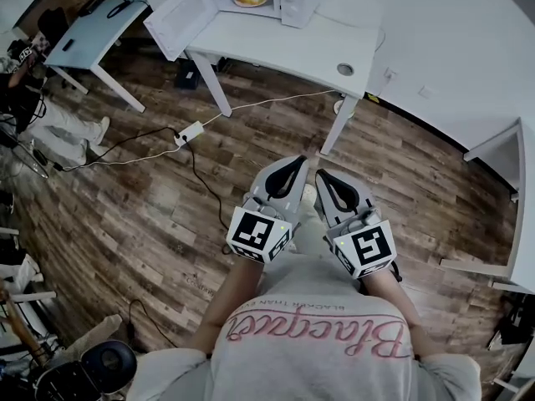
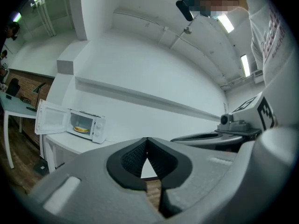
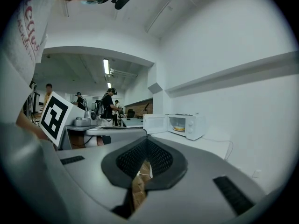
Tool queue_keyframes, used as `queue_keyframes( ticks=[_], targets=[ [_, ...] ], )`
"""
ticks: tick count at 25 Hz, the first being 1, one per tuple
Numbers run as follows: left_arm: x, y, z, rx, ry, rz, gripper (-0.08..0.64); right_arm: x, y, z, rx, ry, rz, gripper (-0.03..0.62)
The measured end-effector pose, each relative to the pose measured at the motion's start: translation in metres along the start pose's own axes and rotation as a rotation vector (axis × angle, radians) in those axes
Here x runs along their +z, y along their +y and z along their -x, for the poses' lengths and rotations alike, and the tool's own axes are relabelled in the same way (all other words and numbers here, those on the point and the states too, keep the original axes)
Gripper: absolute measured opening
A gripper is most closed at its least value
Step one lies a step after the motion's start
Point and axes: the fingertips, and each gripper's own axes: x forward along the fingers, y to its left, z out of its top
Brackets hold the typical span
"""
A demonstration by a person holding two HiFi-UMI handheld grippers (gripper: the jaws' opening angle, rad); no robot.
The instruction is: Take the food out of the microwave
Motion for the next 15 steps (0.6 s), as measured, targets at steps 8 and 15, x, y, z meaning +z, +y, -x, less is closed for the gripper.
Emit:
queue_keyframes(
  ticks=[8, 15],
  targets=[
    [0.001, 0.038, -0.003, 0.071, -0.001, -0.013, 0.003, -0.001, 0.001, -0.040, 0.071, -0.002, 0.009, 0.009],
    [0.005, 0.074, -0.015, 0.142, -0.001, -0.018, 0.003, 0.010, -0.018, -0.079, 0.093, -0.018, -0.006, 0.009]
  ],
)
